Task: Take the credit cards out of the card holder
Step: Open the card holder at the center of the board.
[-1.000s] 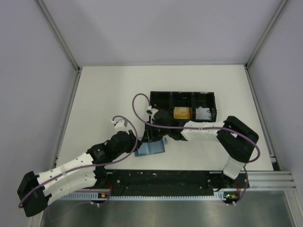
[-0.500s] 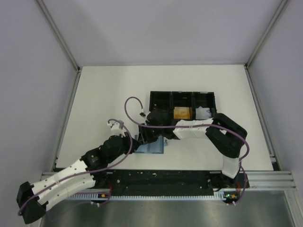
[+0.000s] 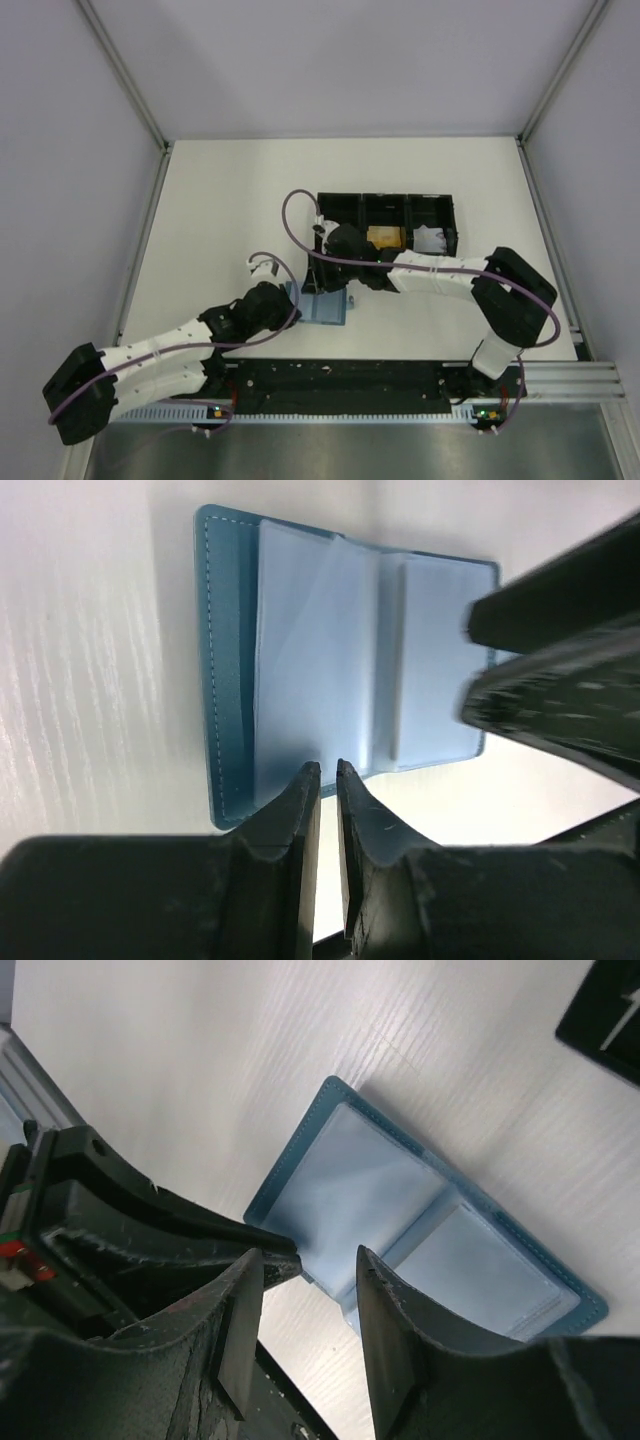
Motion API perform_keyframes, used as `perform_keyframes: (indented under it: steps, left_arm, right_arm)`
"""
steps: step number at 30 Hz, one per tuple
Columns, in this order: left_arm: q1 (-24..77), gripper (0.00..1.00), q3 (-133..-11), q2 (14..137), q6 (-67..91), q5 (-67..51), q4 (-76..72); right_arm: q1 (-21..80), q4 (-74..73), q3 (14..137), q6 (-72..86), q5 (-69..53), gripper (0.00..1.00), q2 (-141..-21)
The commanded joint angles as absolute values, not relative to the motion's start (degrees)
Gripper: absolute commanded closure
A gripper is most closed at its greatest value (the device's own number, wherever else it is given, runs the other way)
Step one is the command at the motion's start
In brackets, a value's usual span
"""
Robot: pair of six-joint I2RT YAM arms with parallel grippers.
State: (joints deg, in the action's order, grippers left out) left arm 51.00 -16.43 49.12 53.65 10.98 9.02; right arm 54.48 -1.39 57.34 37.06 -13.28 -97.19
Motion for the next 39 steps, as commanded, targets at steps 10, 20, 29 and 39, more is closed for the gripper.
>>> perform_keyframes:
  steps: [10, 20, 29, 39]
  left_arm:
    - [51.1, 0.84, -20.2, 56.2, 56.1, 12.8, 10.8]
    - [51.1, 0.84, -20.3, 57.5, 56.1, 11.8, 10.5]
    - [51.1, 0.85, -20.7, 58.1, 55.9, 11.3, 10.2]
    - [51.1, 0.84, -20.7, 58.4, 55.9, 10.7, 9.8]
  right_arm:
    - [53.3, -6.3, 49.1, 39.5, -0.3, 0.57, -87.5]
    - [53.3, -4.7, 47.5, 41.0, -0.4, 0.57, -89.1]
    - [53.3, -3.2, 48.0, 41.2, -2.5, 0.57, -91.9]
    - [53.3, -0.5, 47.9, 41.0, -5.5, 0.61, -92.2]
